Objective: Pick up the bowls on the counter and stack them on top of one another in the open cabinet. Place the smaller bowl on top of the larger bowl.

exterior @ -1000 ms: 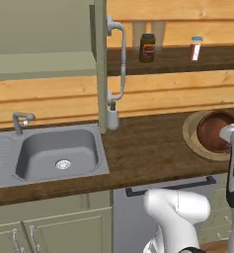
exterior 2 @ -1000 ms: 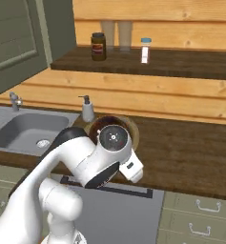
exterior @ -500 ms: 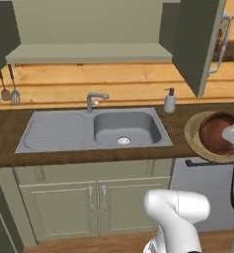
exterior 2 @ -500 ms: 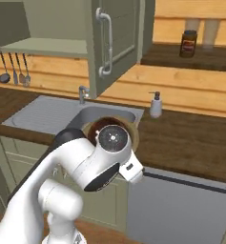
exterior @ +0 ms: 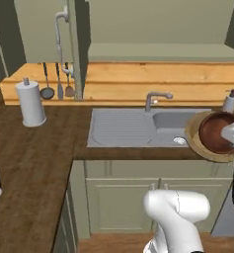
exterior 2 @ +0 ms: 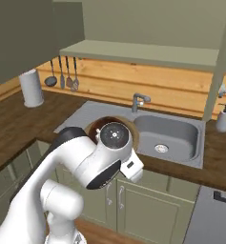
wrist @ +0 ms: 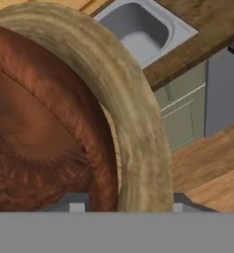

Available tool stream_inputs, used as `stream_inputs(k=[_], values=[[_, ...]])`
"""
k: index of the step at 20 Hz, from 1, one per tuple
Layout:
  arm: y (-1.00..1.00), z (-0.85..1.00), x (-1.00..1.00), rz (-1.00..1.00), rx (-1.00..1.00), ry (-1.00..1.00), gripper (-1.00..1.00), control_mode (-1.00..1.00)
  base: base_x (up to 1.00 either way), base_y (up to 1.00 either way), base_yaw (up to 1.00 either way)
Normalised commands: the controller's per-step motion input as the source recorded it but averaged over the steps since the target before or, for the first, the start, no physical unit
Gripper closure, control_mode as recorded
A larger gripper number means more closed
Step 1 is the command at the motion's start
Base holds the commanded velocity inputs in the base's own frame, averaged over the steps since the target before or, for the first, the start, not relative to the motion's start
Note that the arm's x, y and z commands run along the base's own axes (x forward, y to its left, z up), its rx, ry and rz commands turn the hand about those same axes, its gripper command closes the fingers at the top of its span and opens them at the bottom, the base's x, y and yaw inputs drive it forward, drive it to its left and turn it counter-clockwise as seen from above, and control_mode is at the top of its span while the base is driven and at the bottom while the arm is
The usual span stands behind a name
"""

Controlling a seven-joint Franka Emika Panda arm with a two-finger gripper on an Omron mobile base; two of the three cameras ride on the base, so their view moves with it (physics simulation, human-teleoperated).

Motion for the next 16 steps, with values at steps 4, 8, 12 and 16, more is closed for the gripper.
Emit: stream_inputs(k=[4, 8, 12, 16], values=[[0.0, 0.0, 0.0, 0.0, 0.0, 0.0, 1.0, 1.0, 0.74, 0.59, -0.02], [0.0, 0.0, 0.0, 0.0, 0.0, 0.0, 1.0, 1.0, 0.82, 0.26, -0.07], [0.0, 0.0, 0.0, 0.0, 0.0, 0.0, 1.0, 1.0, 0.77, -0.18, -0.04], [0.0, 0.0, 0.0, 0.0, 0.0, 0.0, 1.0, 1.0, 0.18, -0.41, -0.01]])
